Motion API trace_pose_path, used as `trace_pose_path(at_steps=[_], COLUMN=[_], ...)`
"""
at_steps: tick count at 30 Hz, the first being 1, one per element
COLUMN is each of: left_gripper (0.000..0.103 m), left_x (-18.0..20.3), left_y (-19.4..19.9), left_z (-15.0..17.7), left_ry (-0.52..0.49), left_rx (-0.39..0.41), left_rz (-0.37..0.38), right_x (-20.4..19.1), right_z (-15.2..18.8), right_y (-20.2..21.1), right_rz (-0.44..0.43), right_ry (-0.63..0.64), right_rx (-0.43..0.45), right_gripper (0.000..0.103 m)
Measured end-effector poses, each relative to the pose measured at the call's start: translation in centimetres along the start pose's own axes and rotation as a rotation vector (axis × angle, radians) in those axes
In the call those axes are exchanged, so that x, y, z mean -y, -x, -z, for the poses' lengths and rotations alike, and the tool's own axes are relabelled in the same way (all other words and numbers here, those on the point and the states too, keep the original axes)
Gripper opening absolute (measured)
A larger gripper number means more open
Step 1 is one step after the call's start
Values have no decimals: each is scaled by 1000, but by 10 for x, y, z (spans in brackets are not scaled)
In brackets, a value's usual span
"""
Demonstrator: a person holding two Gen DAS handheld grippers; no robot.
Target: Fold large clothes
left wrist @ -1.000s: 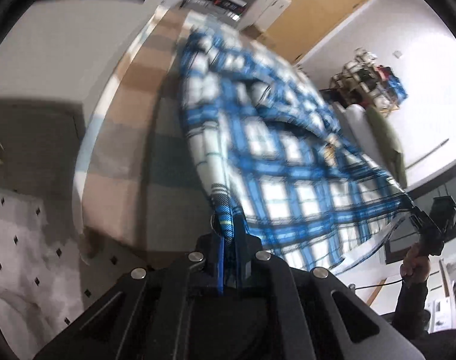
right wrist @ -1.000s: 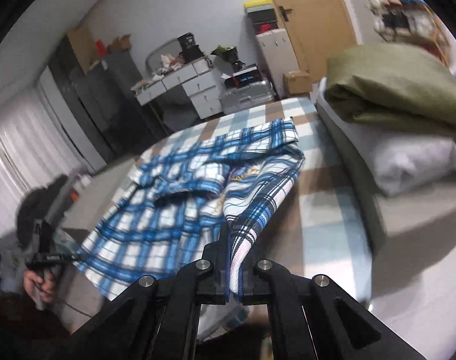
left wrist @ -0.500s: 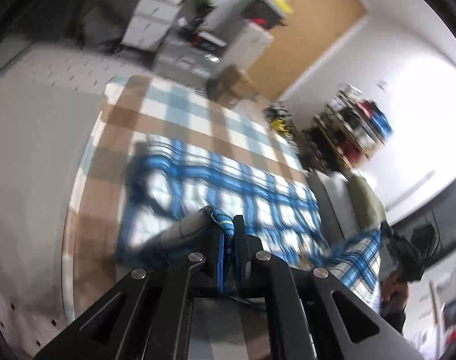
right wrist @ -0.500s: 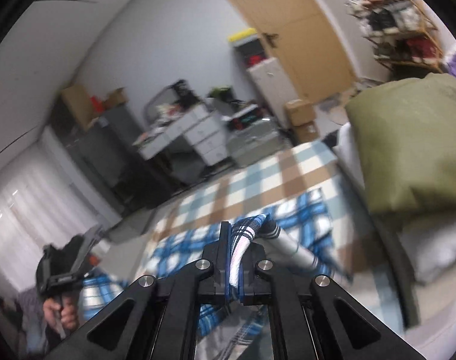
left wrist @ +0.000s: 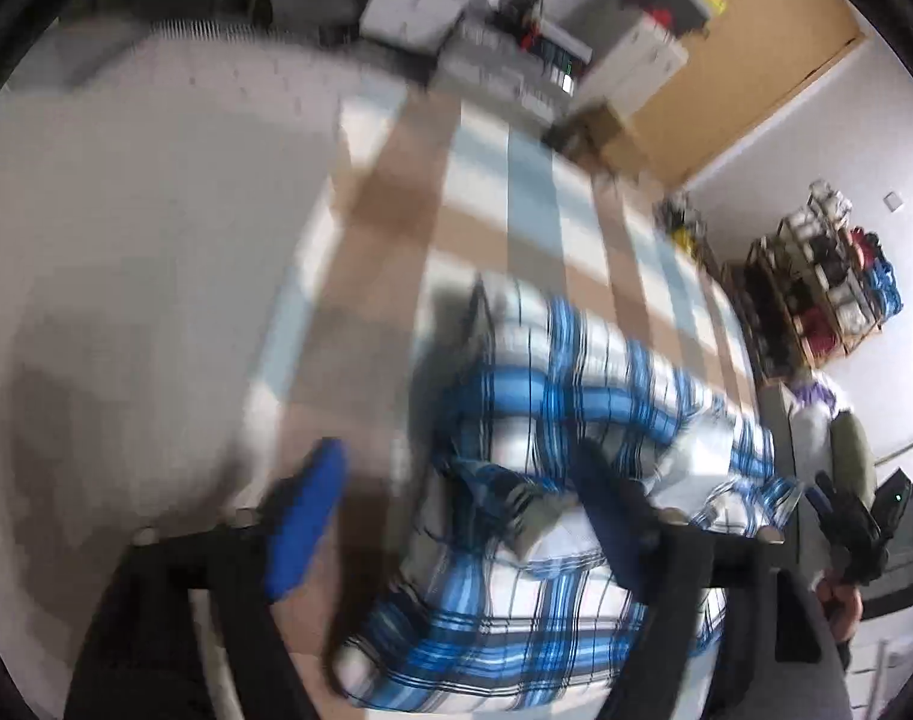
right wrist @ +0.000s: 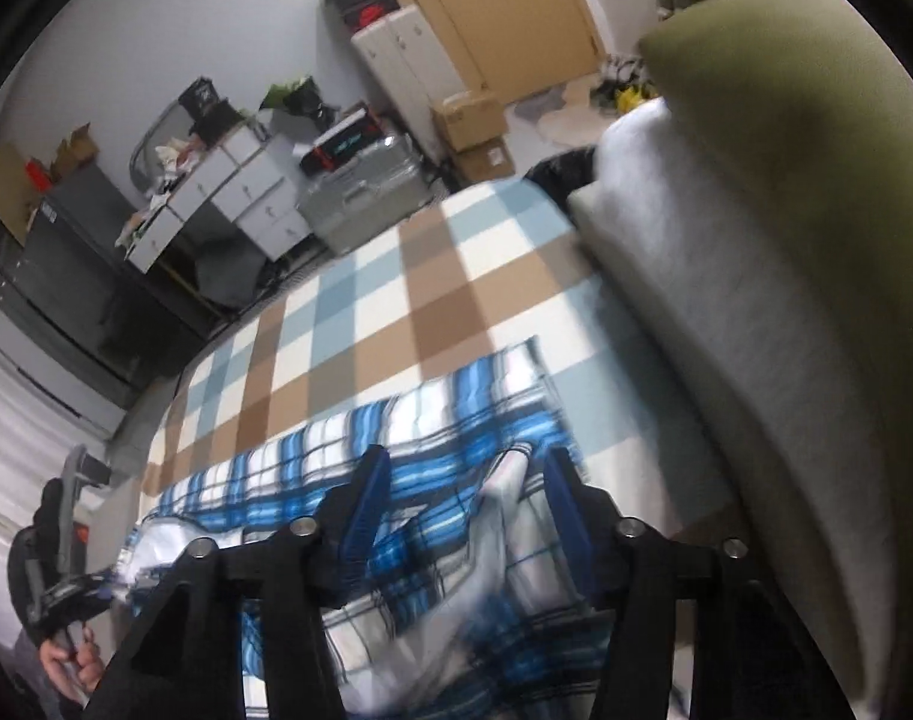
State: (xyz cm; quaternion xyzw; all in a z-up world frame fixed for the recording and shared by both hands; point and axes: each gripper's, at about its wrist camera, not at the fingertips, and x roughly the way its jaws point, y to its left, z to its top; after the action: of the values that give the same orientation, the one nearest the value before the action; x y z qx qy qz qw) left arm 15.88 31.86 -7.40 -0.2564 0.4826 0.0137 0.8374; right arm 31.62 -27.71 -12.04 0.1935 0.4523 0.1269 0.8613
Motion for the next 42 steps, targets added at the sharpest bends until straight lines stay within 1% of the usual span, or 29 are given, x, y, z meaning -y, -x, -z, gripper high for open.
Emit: trace_pose_path(at_steps=[1, 3, 4, 5, 6, 8, 10, 11, 12, 14, 15, 17, 18, 19, 20, 21, 22, 23, 24, 25, 26, 27, 29, 31, 33, 35, 37, 39, 42], left_gripper=[77, 80, 82, 82, 82, 82, 82, 82, 82, 82, 82, 82, 82, 82, 82, 82, 82, 82, 81, 76, 58, 51, 20, 5, 5, 2, 1, 1, 1], left_x=[0, 6, 12, 21, 30, 55, 85, 102, 114, 143, 153, 168, 174, 176, 177, 177, 178, 177, 177, 177, 177, 177, 175, 175, 174, 175, 173, 172, 169], left_y=[10, 26, 30, 34, 34, 28, 16, 5, -6, -33, -42, -57, -62, -69, -76, -88, -92, -101, -105, -107, -107, -105, -104, -104, -105, -101, -98, -93, -87], left_z=[-5, -8, -8, -7, -7, 0, 12, 19, 24, 37, 41, 46, 46, 44, 44, 45, 47, 50, 53, 56, 58, 58, 55, 55, 58, 61, 54, 45, 27], left_ry=[-9, -48, -84, -131, -179, -290, -412, -480, -535, -681, -737, -837, -863, -869, -866, -864, -865, -880, -908, -938, -967, -971, -948, -944, -958, -982, -962, -924, -871], left_rx=[33, 75, 83, 80, 65, 22, -40, -83, -120, -182, -198, -193, -185, -199, -237, -292, -320, -349, -345, -324, -305, -286, -275, -273, -272, -231, -178, -152, -110], left_rz=[-5, -30, -42, -37, -17, 35, 85, 110, 119, 110, 112, 106, 126, 160, 181, 184, 178, 157, 131, 107, 100, 108, 116, 119, 82, 14, -61, -64, -97], right_x=[-3, -16, -24, -37, -46, -64, -81, -87, -93, -100, -102, -104, -106, -107, -107, -109, -109, -109, -110, -110, -112, -113, -112, -110, -113, -118, -127, -136, -152], right_z=[1, 5, 9, 15, 23, 44, 69, 81, 93, 110, 115, 121, 123, 122, 122, 121, 120, 120, 118, 117, 116, 114, 105, 95, 87, 80, 72, 65, 47], right_y=[6, 22, 25, 28, 30, 33, 36, 34, 31, 18, 13, 1, -4, -6, -7, -9, -11, -12, -13, -14, -12, -12, -8, -4, -3, -4, -5, -7, -14], right_rz=[-20, -48, -54, -56, -69, -105, -134, -150, -155, -130, -111, -71, -59, -56, -56, -56, -56, -57, -67, -74, -78, -84, -105, -114, -107, -92, -65, -43, -17], right_ry=[25, 95, 142, 207, 261, 371, 500, 562, 622, 705, 730, 769, 784, 790, 796, 802, 801, 799, 795, 793, 791, 786, 748, 704, 688, 683, 689, 699, 714], right_rx=[5, 27, 26, 15, 13, 22, 27, 18, -2, -56, -74, -96, -106, -111, -109, -108, -115, -121, -132, -135, -131, -125, -104, -86, -60, -44, -11, 12, 47], right_gripper=[54, 59, 63, 76, 79, 79, 79, 79, 79, 79, 79, 79, 78, 77, 69, 56, 50, 34, 19, 14, 12, 11, 6, 5, 2, 2, 2, 2, 2])
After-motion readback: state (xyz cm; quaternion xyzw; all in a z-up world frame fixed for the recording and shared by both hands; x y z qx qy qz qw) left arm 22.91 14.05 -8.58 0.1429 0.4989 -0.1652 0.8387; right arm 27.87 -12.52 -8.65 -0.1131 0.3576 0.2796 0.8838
